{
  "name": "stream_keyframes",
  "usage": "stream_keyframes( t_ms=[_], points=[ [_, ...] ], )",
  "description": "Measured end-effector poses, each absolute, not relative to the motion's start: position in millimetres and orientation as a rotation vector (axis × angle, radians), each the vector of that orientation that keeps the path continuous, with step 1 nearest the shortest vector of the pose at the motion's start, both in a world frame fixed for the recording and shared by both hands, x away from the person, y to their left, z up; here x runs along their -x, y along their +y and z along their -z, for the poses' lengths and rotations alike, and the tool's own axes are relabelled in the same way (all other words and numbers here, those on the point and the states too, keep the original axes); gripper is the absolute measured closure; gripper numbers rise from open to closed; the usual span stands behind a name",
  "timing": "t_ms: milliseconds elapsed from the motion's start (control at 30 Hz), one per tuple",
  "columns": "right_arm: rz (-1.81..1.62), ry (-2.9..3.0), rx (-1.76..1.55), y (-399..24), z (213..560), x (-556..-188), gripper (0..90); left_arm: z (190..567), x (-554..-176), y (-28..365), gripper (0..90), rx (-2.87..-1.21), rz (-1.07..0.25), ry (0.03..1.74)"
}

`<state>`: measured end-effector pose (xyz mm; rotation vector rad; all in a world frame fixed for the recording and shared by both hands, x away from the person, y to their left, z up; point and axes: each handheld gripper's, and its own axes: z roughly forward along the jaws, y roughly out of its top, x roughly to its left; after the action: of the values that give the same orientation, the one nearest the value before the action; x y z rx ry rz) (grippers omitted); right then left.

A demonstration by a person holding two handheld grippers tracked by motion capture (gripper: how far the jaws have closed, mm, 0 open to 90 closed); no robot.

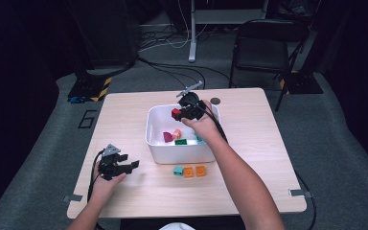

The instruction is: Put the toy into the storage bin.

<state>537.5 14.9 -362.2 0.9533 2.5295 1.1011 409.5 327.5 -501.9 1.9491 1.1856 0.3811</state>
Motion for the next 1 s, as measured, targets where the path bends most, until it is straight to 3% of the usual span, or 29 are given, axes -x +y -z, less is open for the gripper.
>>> stream_keyframes(
  t_ms=[467, 1000],
  points=[
    [-1.049, 2.552, -0.944, 25.0, 375.9, -537.4, 58.2, 501.9, -409.6, 327.6, 34.3, -1.950, -0.380, 1.181],
    [-1.179, 2.468, -0.855, -9.7, 328.4, -474.7, 52.0, 502.8, -409.6, 327.3, 35.5, -1.951, -0.377, 1.184]
  ],
)
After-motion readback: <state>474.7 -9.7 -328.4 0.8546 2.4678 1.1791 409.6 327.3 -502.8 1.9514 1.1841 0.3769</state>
